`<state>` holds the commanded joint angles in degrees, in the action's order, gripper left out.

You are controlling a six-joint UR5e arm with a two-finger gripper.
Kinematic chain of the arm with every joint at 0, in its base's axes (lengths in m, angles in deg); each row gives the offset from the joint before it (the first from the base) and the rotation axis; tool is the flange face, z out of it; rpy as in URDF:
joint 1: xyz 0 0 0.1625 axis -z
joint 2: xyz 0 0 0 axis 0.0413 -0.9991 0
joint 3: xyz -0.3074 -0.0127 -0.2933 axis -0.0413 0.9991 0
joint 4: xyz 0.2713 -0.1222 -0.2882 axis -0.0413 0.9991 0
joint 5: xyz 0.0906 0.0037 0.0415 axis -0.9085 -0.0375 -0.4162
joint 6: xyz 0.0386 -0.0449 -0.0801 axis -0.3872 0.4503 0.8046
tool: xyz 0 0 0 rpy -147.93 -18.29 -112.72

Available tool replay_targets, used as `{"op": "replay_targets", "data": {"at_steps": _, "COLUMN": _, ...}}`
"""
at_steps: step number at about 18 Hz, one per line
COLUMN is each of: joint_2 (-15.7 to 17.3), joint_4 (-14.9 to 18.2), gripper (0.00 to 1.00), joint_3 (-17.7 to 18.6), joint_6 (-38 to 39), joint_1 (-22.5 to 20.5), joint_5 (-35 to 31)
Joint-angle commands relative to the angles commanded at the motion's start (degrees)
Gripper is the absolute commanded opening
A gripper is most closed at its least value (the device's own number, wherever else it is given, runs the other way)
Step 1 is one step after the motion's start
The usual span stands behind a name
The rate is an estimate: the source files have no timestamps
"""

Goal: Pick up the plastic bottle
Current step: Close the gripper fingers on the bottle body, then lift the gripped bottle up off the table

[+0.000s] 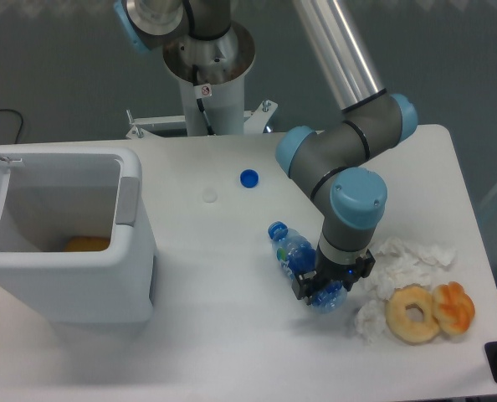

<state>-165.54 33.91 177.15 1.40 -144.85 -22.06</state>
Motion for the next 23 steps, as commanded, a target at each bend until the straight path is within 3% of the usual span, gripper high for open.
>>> {"op": "replay_targets", "data": {"at_steps": 10, "joint_2": 3.34, "joint_4": 0.62, "gripper": 0.79, "joint_3": 0.00, "joint_6": 0.00, "joint_1": 0.00, "joint_5": 1.05}}
{"op": "replay_targets", "data": {"at_steps": 15, "joint_2": 7.03, "joint_4": 0.70, "gripper": 0.79, "joint_3": -0.09, "joint_6": 0.00, "joint_1": 0.44, "joint_5": 1.75}}
{"op": "replay_targets", "data": {"at_steps": 23, "joint_2": 13.61, "joint_4": 0.00, "gripper": 0.79, "joint_3": -2.90, "joint_6": -0.70, "joint_1": 0.62, "joint_5": 11.58}}
